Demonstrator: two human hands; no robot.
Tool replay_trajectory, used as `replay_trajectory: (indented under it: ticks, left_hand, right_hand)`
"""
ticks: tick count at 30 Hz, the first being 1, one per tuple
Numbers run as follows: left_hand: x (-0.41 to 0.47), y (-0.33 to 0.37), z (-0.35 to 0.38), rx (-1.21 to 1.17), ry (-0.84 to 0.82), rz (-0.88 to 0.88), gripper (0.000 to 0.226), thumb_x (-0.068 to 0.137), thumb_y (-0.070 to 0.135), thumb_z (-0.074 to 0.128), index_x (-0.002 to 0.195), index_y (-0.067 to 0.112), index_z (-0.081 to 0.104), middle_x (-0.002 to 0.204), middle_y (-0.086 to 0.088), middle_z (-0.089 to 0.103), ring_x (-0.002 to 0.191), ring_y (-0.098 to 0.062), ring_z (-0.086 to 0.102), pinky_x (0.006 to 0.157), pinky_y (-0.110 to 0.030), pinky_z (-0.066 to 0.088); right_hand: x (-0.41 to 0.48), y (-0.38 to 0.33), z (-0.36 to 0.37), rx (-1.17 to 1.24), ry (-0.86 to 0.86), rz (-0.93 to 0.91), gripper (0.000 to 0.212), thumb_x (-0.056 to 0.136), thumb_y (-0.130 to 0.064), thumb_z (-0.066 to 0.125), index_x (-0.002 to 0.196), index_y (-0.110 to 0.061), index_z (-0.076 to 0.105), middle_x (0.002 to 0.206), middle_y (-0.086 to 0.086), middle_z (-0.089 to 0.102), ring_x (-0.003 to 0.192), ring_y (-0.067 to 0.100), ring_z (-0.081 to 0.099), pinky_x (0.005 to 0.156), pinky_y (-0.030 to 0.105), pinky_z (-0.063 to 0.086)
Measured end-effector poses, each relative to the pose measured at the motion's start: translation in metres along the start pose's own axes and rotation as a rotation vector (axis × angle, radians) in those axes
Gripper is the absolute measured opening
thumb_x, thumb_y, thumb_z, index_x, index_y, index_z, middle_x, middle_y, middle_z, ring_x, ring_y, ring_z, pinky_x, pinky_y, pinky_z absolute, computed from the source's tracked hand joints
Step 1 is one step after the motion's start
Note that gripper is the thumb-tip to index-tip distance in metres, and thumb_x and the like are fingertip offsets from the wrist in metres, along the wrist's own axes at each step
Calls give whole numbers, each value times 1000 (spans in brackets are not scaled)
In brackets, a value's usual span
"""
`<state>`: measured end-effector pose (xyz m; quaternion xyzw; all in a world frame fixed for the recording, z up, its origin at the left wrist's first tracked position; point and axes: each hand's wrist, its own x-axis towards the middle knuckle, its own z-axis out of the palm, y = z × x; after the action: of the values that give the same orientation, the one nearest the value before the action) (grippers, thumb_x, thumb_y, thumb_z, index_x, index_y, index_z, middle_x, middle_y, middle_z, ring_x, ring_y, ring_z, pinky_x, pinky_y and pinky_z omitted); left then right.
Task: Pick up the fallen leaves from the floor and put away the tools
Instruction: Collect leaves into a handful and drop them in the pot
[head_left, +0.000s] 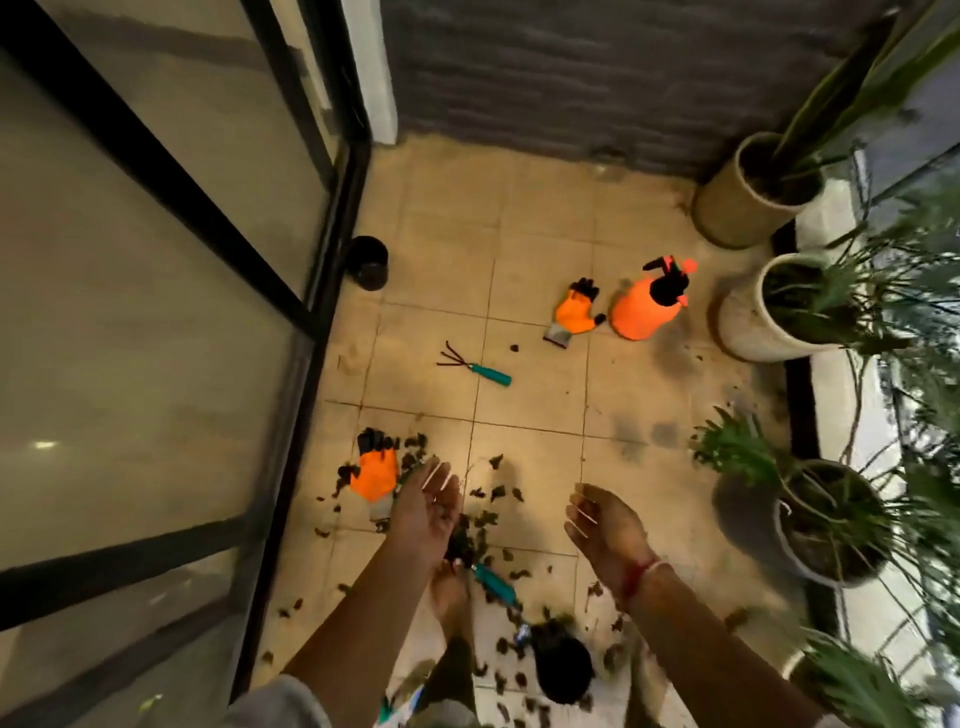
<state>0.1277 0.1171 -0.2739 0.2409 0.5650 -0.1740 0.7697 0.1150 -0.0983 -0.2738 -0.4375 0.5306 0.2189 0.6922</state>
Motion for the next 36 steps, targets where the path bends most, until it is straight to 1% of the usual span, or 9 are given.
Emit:
replay_trajectory:
  ticks: [6,10,13,17,19,23,27,30,36]
  left_hand:
    - [65,15,20,84,-19,-2,14,97,20,53,99,9,62,92,-2,65,87,-15,61,77,-25,48]
    - [126,12,18,90,-27,3,13,96,22,54,96,13,63,94,-3,65,81,-14,63,68,-25,49]
    - [166,3,23,66,-46,9,13,95,23,54,89,14,63,75,-1,66,60,-11,62,53,-20,52]
    - [223,-18,42,-7,36,38,13,96,22,51,94,14,61,89,-1,65,81,-15,61,64,-23,53]
    - [262,-35,51,-65,56,39,12,96,22,52,95,14,61,92,-2,64,81,-15,60,62,-22,55]
    - [342,-63,68,-141,100,14,11,94,22,58,90,13,64,83,-1,69,77,-14,64,66,-24,52]
    - [407,-79,81,-196,52,11,11,94,21,59,89,13,64,79,-1,69,73,-13,65,64,-23,53]
    - [446,-86,85,-222,-6,27,17,96,22,56,86,11,65,76,-3,70,66,-12,67,57,-22,55]
    - [501,-92,94,-186,8,89,6,92,16,59,91,13,64,84,-2,66,79,-14,62,75,-24,51]
  right_hand:
    - [75,-31,31,17,35,-47,12,92,-15,52,87,-11,62,69,1,61,70,18,56,65,29,45]
    - [133,-44,39,-21,37,-56,18,93,-14,46,84,-11,61,70,2,58,66,17,53,64,29,44]
    - [185,-56,46,-247,61,-105,21,97,-7,42,84,-9,58,76,5,57,70,18,53,69,30,45]
    - [276,-70,51,-540,29,-121,24,93,-2,50,74,-13,58,66,3,57,58,14,52,52,22,46]
    - [327,-75,54,-773,7,-181,23,93,-8,53,74,-20,57,67,-2,57,61,13,53,47,15,45]
    - [418,-80,60,-1167,-27,-343,12,94,-22,55,86,-14,62,85,2,62,79,15,57,66,15,45]
    - [487,-89,73,-1432,-113,-610,23,92,-11,53,111,-5,64,118,12,62,111,25,56,89,18,38]
    - [531,-93,95,-1591,-181,-816,41,90,-6,52,130,-2,52,134,19,50,122,31,49,101,25,34]
    - [616,-96,120,-1948,-292,-1033,63,91,3,42,149,-5,19,157,16,15,143,29,21,115,32,21]
